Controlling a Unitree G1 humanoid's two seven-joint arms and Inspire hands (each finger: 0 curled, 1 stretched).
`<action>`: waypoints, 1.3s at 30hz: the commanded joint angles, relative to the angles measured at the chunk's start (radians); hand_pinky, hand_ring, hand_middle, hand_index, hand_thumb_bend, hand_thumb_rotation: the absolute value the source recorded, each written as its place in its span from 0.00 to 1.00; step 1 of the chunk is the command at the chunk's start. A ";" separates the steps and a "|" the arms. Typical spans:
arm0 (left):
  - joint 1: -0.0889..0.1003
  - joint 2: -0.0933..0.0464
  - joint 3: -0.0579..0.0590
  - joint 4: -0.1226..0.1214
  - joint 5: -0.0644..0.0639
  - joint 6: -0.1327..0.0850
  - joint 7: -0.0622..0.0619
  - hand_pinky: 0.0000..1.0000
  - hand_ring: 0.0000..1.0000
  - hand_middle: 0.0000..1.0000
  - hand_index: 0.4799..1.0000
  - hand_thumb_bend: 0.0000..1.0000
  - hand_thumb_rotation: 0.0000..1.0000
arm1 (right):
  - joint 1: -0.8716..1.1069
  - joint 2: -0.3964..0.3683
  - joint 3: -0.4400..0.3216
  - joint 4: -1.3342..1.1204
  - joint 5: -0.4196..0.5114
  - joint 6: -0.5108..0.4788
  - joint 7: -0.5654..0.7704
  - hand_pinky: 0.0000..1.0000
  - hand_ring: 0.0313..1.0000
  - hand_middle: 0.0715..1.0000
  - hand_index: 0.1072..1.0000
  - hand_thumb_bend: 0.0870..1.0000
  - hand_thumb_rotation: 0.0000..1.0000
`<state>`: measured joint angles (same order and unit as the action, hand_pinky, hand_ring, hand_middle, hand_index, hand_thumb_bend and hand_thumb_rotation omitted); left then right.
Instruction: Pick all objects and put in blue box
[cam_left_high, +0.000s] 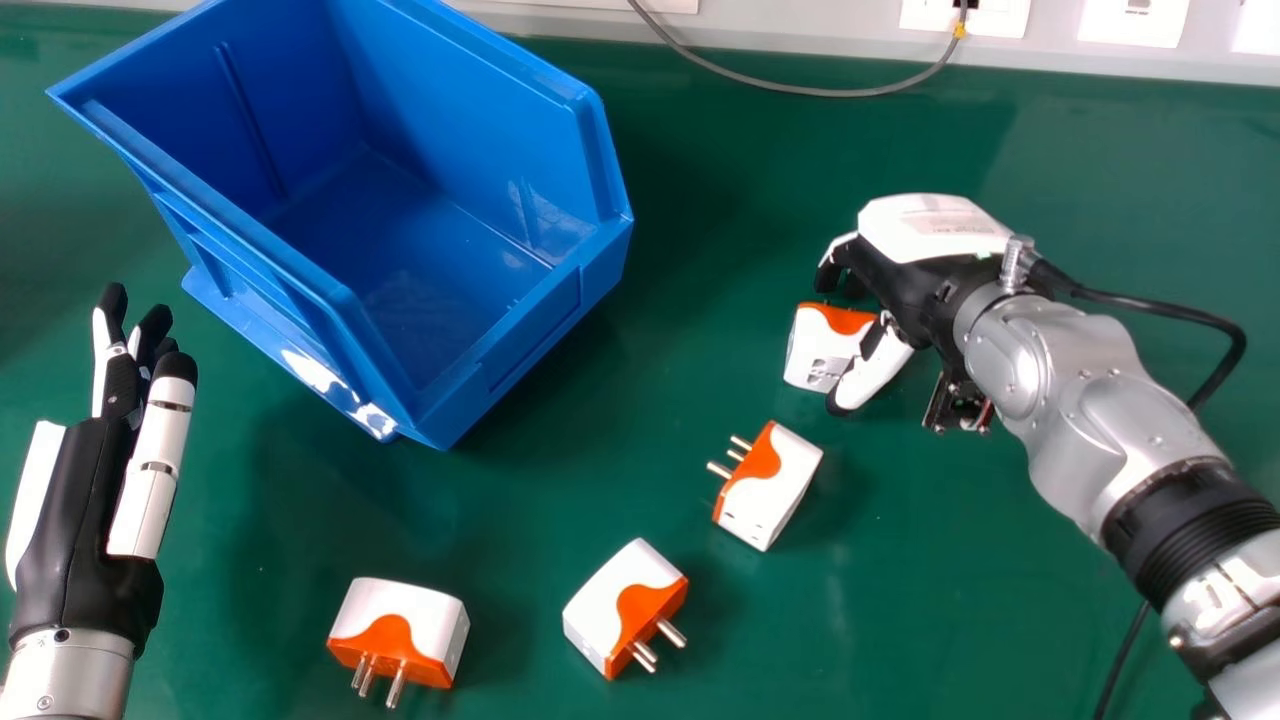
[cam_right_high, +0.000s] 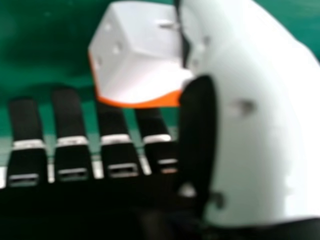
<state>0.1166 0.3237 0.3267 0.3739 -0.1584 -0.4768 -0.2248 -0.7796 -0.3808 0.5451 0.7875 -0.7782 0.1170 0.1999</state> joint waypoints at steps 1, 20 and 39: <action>0.013 -0.005 0.003 -0.039 -0.008 0.007 0.004 1.00 1.00 1.00 1.00 0.28 0.92 | -0.031 -0.001 0.005 0.011 -0.008 -0.004 -0.002 0.39 0.45 0.52 0.61 0.50 0.10; 0.023 -0.004 0.005 -0.065 -0.002 0.024 0.013 1.00 1.00 1.00 1.00 0.31 0.92 | -0.033 -0.008 0.045 0.030 -0.065 -0.039 -0.101 0.11 0.13 0.38 0.43 0.48 0.01; 0.021 -0.002 0.008 -0.073 -0.007 0.044 0.010 1.00 1.00 1.00 1.00 0.31 0.90 | 0.011 -0.045 -0.009 -0.014 -0.032 -0.081 -0.203 0.28 0.35 0.47 0.42 0.45 0.00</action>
<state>0.1358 0.3217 0.3268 0.3204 -0.1587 -0.4246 -0.2162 -0.7623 -0.3984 0.5625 0.8123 -0.8256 0.0314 0.0071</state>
